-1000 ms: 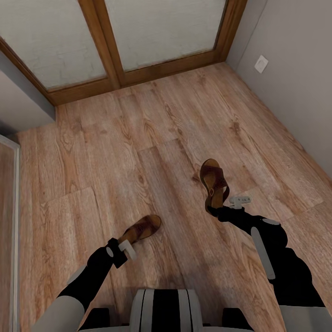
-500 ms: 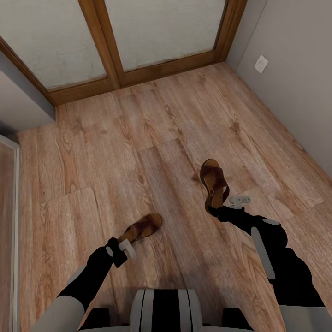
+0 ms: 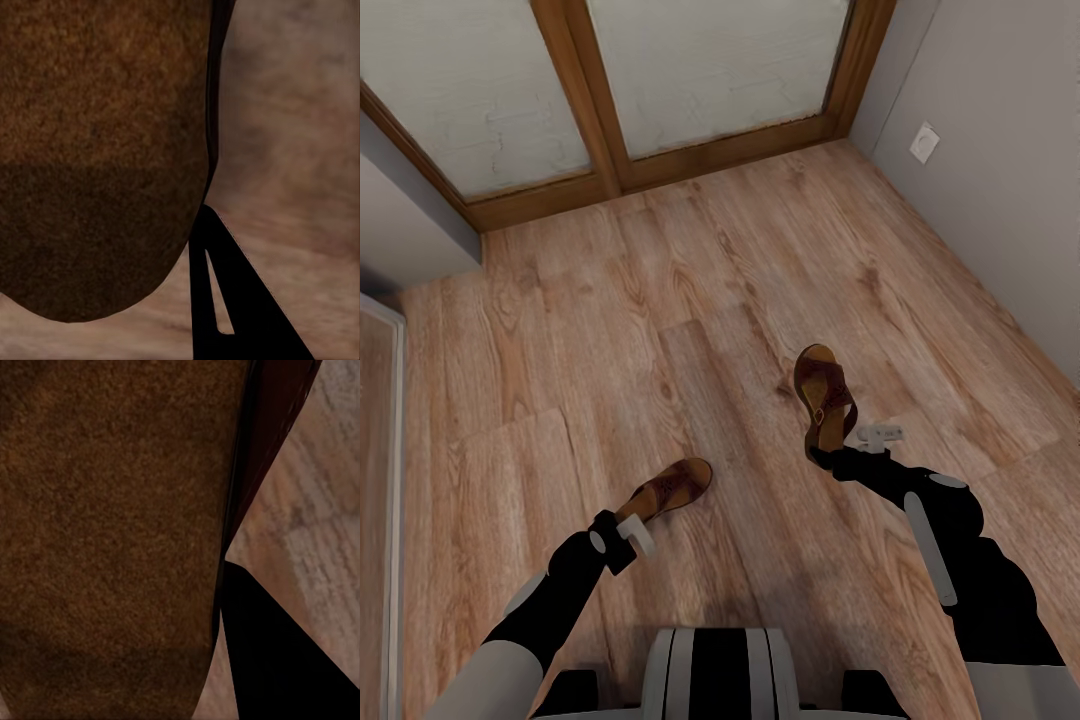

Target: Pick up the two gym shoes and the two sandals from the corridor floor and place them onto the hallstand (shoe rack) in the corridor, making sure they are on the rack and not on the floor. Arrange them so the two gym shoes are next to each other and the two sandals are next to each other.

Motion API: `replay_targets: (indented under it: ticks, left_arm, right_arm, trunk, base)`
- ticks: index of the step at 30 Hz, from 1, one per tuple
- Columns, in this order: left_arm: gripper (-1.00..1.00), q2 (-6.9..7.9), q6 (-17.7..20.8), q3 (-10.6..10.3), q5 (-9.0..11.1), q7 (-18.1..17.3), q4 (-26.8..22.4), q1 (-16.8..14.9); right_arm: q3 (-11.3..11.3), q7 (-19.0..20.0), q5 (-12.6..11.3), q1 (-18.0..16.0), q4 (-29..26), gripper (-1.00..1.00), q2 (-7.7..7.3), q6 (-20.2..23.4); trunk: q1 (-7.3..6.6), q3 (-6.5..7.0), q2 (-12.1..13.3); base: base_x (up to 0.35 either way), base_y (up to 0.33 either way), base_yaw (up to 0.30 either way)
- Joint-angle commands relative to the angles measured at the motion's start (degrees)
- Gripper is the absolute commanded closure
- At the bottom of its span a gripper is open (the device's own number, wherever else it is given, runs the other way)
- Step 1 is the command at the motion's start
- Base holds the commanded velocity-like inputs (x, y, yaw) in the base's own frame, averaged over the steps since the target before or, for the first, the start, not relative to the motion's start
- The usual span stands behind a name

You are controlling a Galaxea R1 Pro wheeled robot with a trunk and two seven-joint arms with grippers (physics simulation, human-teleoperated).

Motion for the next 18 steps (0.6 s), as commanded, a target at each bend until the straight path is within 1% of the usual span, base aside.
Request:
replay_targets:
  ticks: [1,8,11,13,14,17,18]
  left_arm:
    - [1.00,0.00,0.2,0.0,-0.5,-0.4,-0.1,0.0]
    - [1.00,0.16,0.2,0.0,-0.1,-0.4,-0.1,-0.1]
    - [1.00,0.31,0.2,0.4,0.1,-0.5,-0.2,-0.1]
    - [1.00,0.27,0.2,2.3,0.1,-0.5,-0.3,-0.1]
    - [1.00,0.25,0.2,2.8,0.1,-0.5,-0.4,-0.2]
    - [1.00,0.15,0.2,5.2,0.2,-0.7,-1.1,-0.2]
    - [1.00,0.13,0.2,5.6,0.2,-0.7,-1.3,-0.1]
  right_arm:
    - [-0.1,-0.2,-0.5,0.0,0.0,1.00,-0.01,0.4]
    - [0.0,-0.2,-0.5,0.0,0.0,1.00,0.00,0.4]
    - [0.2,-0.1,-0.4,0.0,0.0,1.00,-0.01,0.4]
    - [0.2,-0.1,-0.4,0.0,0.1,1.00,-0.07,0.4]
    - [0.2,-0.1,-0.4,0.0,0.1,1.00,-0.07,0.4]
    - [0.3,-0.1,-0.4,0.0,0.1,1.00,-0.09,0.4]
    - [0.3,-0.1,-0.3,0.0,0.1,1.00,-0.09,0.4]
  trunk:
    - [-0.03,0.20,0.0]
    - [-0.21,1.75,0.1]
    - [-0.29,2.41,0.1]
    - [-0.34,2.86,0.2]
    - [-0.36,3.08,0.2]
    - [-0.44,3.74,0.2]
    - [-0.47,3.96,0.2]
  base:
    - [0.000,0.000,0.000]
    - [0.000,0.000,0.000]
    - [0.000,0.000,0.000]
    - [0.000,0.000,0.000]
    - [0.000,0.000,0.000]
    - [0.000,0.000,0.000]
    - [0.000,0.000,0.000]
